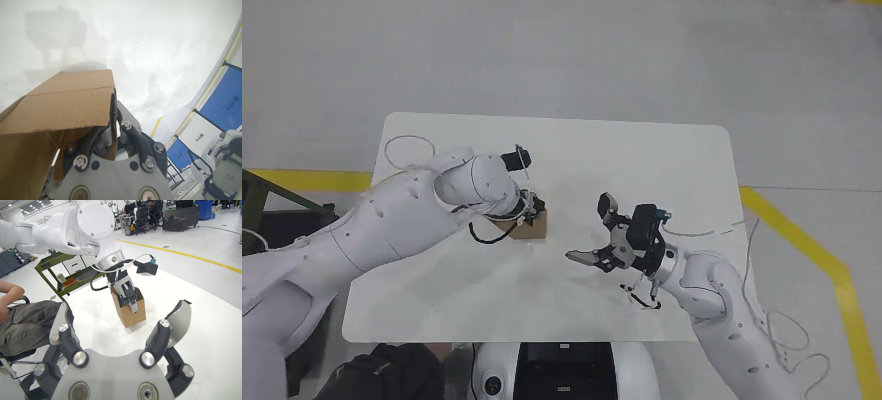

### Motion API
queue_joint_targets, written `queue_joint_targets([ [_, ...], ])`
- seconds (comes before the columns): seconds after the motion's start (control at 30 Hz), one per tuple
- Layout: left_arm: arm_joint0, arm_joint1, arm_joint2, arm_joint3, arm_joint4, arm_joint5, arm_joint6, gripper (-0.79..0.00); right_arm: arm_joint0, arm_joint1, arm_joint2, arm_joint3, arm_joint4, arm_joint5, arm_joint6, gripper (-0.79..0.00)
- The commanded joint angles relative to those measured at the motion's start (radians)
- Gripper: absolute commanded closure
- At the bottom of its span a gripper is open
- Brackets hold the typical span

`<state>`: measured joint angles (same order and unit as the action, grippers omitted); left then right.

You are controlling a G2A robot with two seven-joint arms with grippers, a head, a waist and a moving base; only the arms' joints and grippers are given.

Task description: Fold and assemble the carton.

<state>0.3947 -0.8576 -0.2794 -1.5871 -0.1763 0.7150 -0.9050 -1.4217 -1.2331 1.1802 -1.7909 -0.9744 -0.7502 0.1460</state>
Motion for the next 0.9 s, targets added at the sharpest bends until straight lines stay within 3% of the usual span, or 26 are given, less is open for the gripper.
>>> queue_joint_targets([
  [0.0,-0.006,-0.014,0.001,0.016,0.0,0.005,-0.007,-0.785,0.0,0.001,0.0,-0.001,-0.001,0.004,0.002,-0.785],
  [0.23,-0.012,-0.05,-0.028,0.04,-0.041,-0.011,-0.004,-0.785,0.002,0.004,-0.006,-0.002,0.0,0.019,0.002,-0.785],
  [0.4,0.004,-0.048,-0.093,0.021,-0.095,-0.041,0.037,-0.785,0.003,0.007,-0.01,-0.006,-0.001,0.027,0.0,-0.785],
  [0.67,0.094,0.019,-0.286,-0.043,-0.221,-0.12,0.062,-0.785,0.005,0.01,-0.023,-0.02,-0.006,0.032,0.007,-0.785],
  [0.87,0.219,0.084,-0.482,-0.088,-0.324,-0.278,0.082,-0.785,0.011,0.01,-0.046,-0.026,-0.006,0.04,0.018,-0.785],
])
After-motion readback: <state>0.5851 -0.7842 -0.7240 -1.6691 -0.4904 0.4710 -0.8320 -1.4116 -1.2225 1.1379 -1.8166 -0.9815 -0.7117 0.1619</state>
